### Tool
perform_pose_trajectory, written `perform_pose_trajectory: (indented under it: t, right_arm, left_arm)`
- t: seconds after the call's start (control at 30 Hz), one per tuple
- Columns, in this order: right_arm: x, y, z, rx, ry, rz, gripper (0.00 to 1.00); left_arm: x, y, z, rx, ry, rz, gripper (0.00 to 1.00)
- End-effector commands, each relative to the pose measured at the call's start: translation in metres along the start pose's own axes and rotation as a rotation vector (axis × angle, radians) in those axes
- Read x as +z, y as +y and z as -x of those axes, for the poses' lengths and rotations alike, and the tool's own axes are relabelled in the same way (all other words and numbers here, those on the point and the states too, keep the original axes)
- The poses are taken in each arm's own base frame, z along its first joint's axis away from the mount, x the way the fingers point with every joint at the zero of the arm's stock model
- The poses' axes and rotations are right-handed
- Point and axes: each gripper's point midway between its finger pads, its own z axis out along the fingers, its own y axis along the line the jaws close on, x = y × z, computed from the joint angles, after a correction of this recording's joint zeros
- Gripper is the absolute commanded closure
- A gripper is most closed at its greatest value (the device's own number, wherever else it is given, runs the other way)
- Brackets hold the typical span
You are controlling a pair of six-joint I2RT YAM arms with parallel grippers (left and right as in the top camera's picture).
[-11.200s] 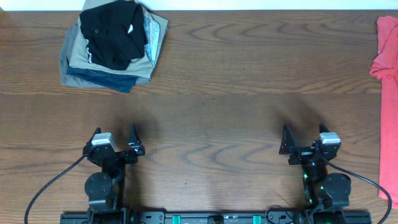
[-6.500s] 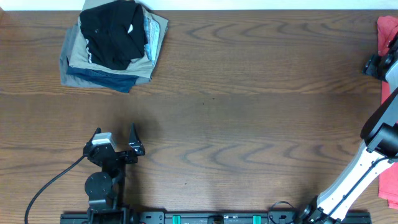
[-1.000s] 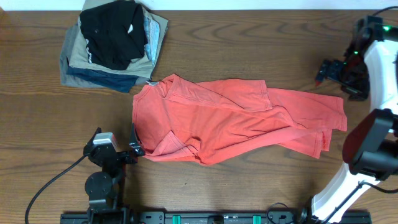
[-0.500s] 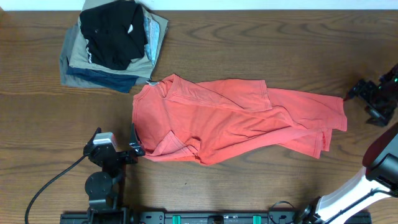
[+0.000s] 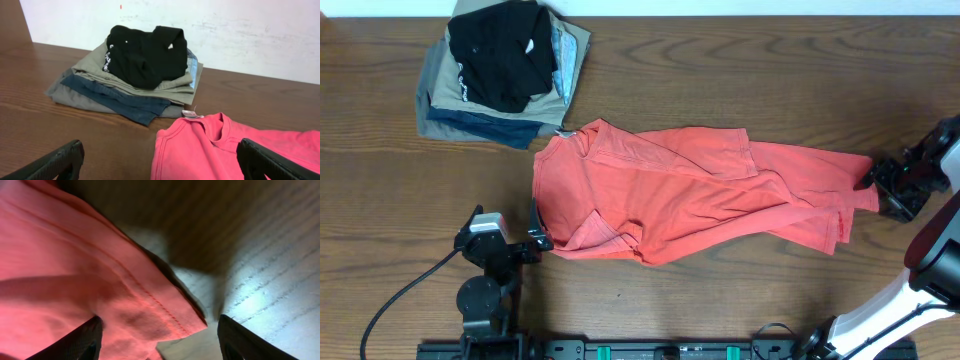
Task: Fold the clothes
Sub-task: 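Move the right gripper to the shirt's right end and grasp it, then pull the shirt end rightward with the right gripper to spread it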
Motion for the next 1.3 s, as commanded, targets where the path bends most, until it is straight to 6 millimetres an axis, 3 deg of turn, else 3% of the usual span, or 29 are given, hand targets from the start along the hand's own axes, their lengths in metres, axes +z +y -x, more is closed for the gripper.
perform_pose_trajectory:
  t: [0.0,0.27,0.4,0.5,0.7,0.87,1.07,1.27]
  right_arm:
    - [0.000,-0.012,-0.002,0.016,-0.018,-0.052,0.30]
    - [0.012,-0.014,-0.006,0.016,-0.023,-0.050,0.48]
    - [0.019,-0.016,-0.009,0.017,-0.022,-0.050,0.73]
    - [0.019,-0.016,-0.007,0.030,-0.030,-0.048,0.99]
    - [0.008,-0.011,0.002,0.042,-0.053,-0.034,0.99]
    - [-0.030,0.006,0.018,0.024,-0.142,0.029,0.99]
    - [-0.100,0.055,0.046,-0.025,-0.332,0.262,0.99]
    - [-0.142,0.091,0.088,-0.050,-0.559,0.398,0.99]
  left_arm:
    - [0.001,0.002,-0.015,-0.005,0.045,0.005,0.02]
    - [0.001,0.002,-0.015,-0.005,0.045,0.005,0.02]
    - [0.001,0.002,-0.015,-0.005,0.045,0.004,0.02]
    - [0.001,0.002,-0.015,-0.005,0.045,0.004,0.02]
    - [0.001,0.002,-0.015,-0.005,0.045,0.004,0.02]
    - [0.001,0.002,-0.015,-0.005,0.045,0.004,0.02]
    - [0.001,0.002,-0.015,-0.005,0.045,0.005,0.02]
    - [0.001,0.002,-0.015,-0.005,0.045,0.005,0.02]
